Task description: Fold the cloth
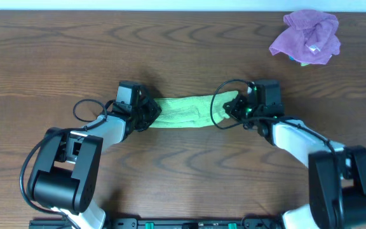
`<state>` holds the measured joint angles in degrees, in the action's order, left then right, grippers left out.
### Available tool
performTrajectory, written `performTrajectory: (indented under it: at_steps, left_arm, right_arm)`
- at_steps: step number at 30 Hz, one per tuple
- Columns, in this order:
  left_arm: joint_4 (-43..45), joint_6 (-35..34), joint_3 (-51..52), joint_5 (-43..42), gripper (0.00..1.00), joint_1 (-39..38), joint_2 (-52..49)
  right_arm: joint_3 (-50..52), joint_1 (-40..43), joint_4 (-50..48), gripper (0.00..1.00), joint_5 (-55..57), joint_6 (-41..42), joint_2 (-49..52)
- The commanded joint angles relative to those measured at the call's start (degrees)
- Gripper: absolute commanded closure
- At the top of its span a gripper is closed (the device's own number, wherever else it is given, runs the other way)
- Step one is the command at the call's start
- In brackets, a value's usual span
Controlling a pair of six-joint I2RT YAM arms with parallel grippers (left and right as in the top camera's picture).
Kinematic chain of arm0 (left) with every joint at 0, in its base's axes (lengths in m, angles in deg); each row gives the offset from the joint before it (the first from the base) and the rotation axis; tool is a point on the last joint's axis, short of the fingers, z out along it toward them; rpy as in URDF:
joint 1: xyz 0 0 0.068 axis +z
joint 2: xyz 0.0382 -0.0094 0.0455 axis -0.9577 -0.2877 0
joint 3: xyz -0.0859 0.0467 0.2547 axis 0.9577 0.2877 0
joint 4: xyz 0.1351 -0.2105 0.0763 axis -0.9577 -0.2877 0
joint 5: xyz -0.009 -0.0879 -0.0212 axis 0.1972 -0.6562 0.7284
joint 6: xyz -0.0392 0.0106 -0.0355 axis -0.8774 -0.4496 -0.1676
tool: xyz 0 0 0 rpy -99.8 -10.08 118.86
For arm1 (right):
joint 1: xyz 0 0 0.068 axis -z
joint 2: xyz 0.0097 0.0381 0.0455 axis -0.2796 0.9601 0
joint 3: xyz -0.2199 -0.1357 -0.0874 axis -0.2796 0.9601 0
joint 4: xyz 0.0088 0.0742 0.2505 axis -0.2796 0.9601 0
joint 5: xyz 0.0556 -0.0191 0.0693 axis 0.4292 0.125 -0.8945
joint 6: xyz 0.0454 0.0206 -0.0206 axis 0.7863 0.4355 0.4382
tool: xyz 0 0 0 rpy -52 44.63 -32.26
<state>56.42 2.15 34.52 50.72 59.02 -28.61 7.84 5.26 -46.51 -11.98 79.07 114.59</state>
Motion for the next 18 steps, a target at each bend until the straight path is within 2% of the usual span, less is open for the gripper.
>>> performTrajectory:
  at_steps: [1, 18]
  left_arm:
    - [-1.6, 0.4, 0.7, 0.4, 0.94, 0.0, -1.8]
    - [-1.6, 0.4, 0.7, 0.0, 0.94, 0.0, -1.7]
  right_arm:
    - [-1.4, -1.9, 0.0, 0.99, -1.3, -1.7, -3.0]
    - [-6.3, -16.3, -0.2, 0.99, 5.2, -1.6, -3.4]
